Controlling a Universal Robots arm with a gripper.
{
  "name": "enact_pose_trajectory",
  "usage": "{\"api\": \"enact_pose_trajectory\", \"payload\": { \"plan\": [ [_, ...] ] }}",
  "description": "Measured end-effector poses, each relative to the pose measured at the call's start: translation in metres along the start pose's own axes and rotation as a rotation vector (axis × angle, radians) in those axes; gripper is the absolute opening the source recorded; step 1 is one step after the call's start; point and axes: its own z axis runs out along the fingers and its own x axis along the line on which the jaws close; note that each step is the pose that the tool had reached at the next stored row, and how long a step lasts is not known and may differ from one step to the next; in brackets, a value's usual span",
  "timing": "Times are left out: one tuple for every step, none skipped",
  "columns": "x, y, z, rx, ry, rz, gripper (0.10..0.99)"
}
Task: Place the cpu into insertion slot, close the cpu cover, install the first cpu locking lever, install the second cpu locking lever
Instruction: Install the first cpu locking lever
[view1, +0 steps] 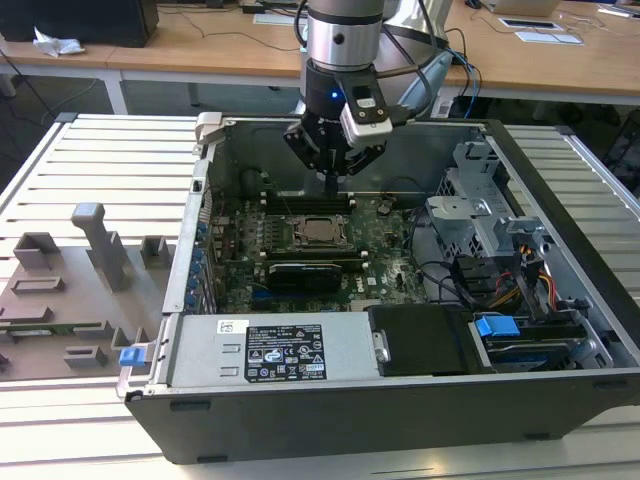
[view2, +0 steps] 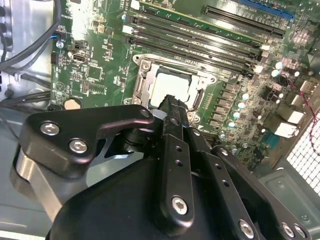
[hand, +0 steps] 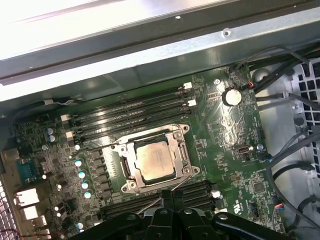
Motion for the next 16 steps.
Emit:
{"api": "enact_pose_trajectory", "payload": {
  "plan": [
    [0.0000, 0.0000, 0.0000, 0.000, -0.0007, -0.013, 0.106],
    [0.0000, 0.0000, 0.0000, -0.001, -0.0013, -0.027, 0.106],
    [0.0000, 0.0000, 0.0000, -0.001, -0.0017, -0.033, 0.106],
    [0.0000, 0.0000, 0.0000, -0.001, -0.0020, -0.039, 0.106],
    [0.0000, 0.0000, 0.0000, -0.002, -0.0025, -0.050, 0.106],
    [0.0000, 0.0000, 0.0000, -0.002, -0.0031, -0.061, 0.106],
    [0.0000, 0.0000, 0.0000, -0.003, -0.0035, -0.068, 0.106],
    [0.0000, 0.0000, 0.0000, -0.003, -0.0039, -0.076, 0.106],
    [0.0000, 0.0000, 0.0000, -0.003, -0.0043, -0.083, 0.106],
    [0.0000, 0.0000, 0.0000, -0.003, -0.0046, -0.090, 0.106],
    [0.0000, 0.0000, 0.0000, -0.004, -0.0053, -0.105, 0.106],
    [0.0000, 0.0000, 0.0000, -0.004, -0.0058, -0.115, 0.106],
    [0.0000, 0.0000, 0.0000, -0.005, -0.0062, -0.122, 0.106],
    [0.0000, 0.0000, 0.0000, -0.005, -0.0068, -0.133, 0.106],
    [0.0000, 0.0000, 0.0000, -0.005, -0.0071, -0.139, 0.106],
    [0.0000, 0.0000, 0.0000, -0.006, -0.0079, -0.154, 0.106]
  ]
}}
